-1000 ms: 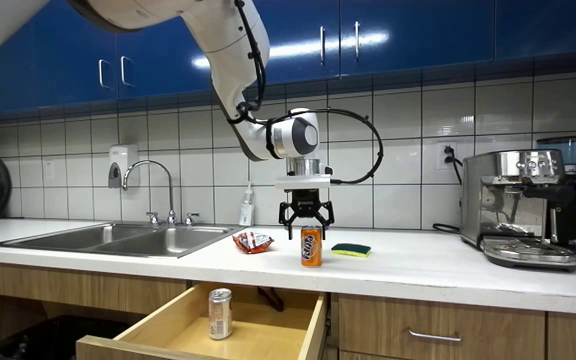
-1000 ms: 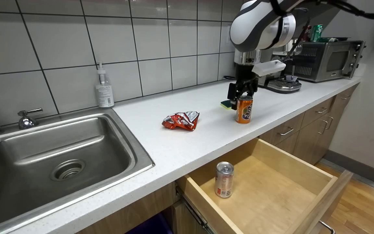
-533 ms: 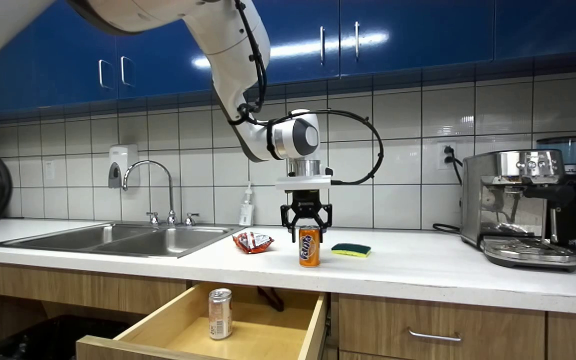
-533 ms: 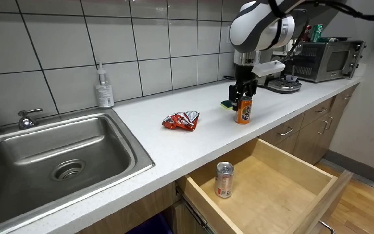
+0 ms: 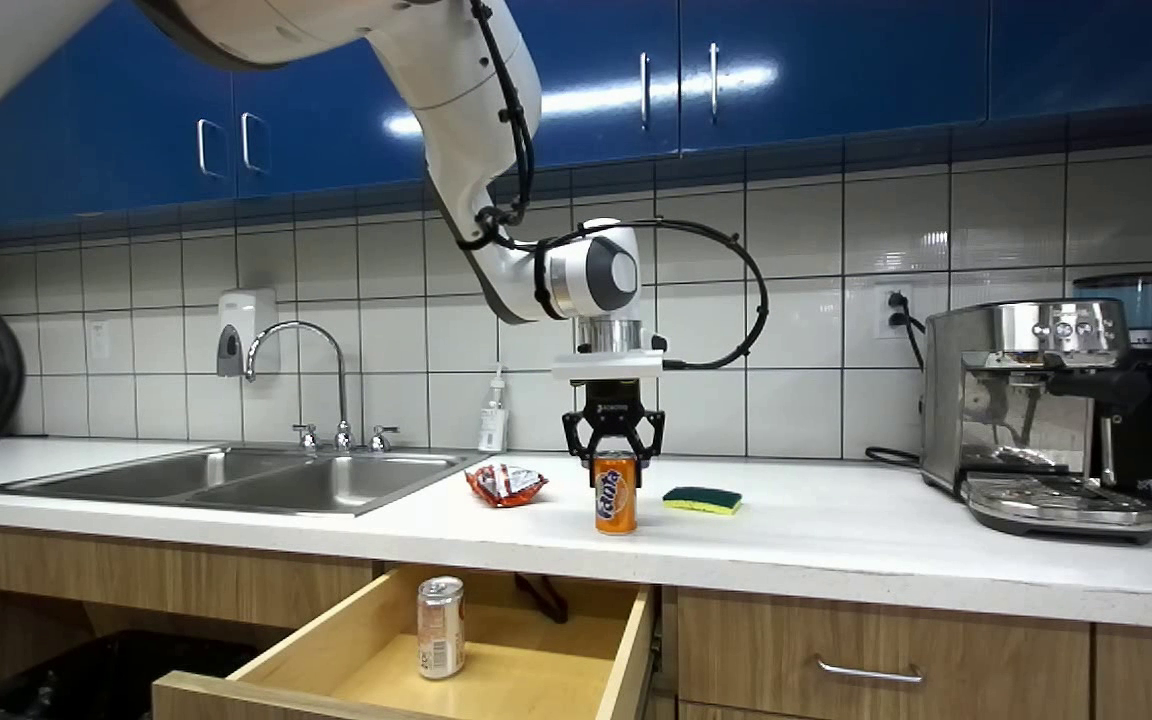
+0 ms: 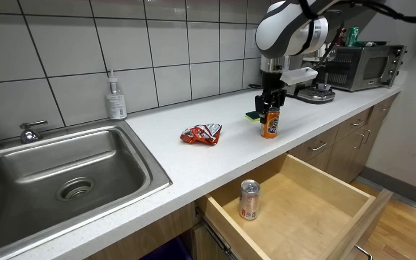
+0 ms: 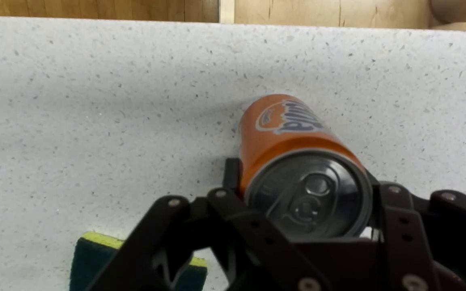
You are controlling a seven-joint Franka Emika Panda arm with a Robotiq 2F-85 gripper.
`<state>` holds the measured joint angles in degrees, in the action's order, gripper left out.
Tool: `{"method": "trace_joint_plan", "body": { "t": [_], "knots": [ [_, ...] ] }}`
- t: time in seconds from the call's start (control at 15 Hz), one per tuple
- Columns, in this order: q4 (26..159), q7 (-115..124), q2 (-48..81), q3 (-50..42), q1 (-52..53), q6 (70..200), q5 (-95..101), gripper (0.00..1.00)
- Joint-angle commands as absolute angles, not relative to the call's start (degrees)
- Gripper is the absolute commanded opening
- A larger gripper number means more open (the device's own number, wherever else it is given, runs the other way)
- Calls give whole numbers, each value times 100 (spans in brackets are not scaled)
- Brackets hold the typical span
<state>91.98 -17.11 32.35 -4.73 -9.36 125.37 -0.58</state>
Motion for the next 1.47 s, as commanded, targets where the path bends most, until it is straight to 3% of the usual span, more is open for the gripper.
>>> {"method": "trace_joint_plan", "body": {
  "t": [0.0, 0.73, 1.4],
  "knots": [
    [9190, -1763, 3126, -398, -973, 12434, 83, 38],
    [9782, -1547, 2793, -345, -702, 12891, 154, 38],
    [11234, -1070, 1839, -332, -364, 13877, 188, 38]
  ]
}}
